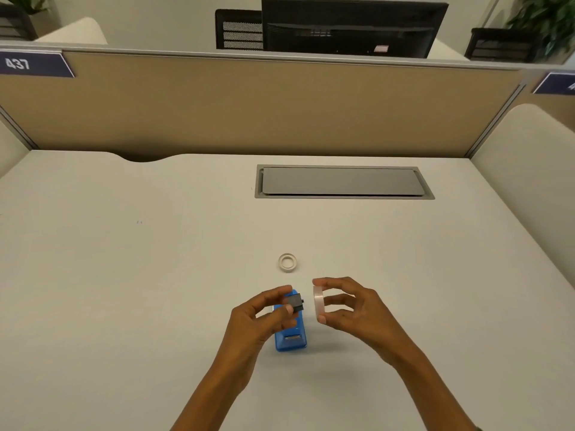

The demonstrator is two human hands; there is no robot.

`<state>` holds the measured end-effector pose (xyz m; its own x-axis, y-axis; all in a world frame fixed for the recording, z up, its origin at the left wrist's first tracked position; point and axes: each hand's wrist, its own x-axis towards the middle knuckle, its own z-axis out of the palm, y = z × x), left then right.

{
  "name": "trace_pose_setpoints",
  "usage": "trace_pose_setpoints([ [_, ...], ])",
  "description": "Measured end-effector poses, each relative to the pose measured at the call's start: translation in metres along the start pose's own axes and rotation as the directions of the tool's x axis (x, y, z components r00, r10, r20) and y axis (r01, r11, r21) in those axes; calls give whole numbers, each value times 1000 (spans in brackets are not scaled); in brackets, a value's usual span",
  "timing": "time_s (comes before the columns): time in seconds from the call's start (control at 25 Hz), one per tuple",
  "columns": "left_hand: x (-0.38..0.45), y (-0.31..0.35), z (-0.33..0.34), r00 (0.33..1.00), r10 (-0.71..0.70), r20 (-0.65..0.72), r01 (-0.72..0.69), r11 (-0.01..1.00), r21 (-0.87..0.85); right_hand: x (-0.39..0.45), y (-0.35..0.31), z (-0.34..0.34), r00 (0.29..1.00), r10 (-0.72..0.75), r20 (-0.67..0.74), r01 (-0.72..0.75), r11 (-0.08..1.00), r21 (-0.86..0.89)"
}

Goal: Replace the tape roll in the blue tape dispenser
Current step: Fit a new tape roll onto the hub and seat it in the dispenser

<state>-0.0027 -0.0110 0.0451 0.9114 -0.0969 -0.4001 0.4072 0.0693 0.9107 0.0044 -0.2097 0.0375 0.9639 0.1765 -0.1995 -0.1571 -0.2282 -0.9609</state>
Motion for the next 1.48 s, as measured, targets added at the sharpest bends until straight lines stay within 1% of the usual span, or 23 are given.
trace_pose_setpoints([
  [0.08,-4,2,3,1000,7,-8,-7,1000,5,-4,-10,5,998,-38,40,36,999,39],
  [0.28,-9,5,6,999,7,-33,-6,999,33,-9,-20,9,993,-86,78,87,996,-10],
  [0.44,-15,6,7,1000,24,-17,-23,999,43,-13,-23,11,989,-109,99,111,994,-19],
  [0.6,-20,3,5,998,55,16,-57,995,81,-16,-20,15,988,-122,89,126,991,-39],
  [0.68,-24,-2,3,997,73,9,-73,992,103,-17,-17,19,990,-125,73,128,990,-50],
  [0.76,-29,-8,1,995,94,-29,-89,987,135,-18,-12,24,987,-146,59,152,984,-95],
  [0.88,-28,-15,-1,983,165,-82,-144,966,215,-14,-6,33,983,-175,54,182,960,-211],
  [1.04,-6,-13,-6,965,249,-79,-209,917,340,2,-8,35,983,-174,53,182,931,-318],
  [1.16,8,-11,-9,955,294,-38,-265,903,337,13,-6,35,981,-181,65,192,947,-258],
  [1.48,19,-23,-12,945,327,-32,-300,899,318,18,1,32,986,-151,75,162,969,-184],
])
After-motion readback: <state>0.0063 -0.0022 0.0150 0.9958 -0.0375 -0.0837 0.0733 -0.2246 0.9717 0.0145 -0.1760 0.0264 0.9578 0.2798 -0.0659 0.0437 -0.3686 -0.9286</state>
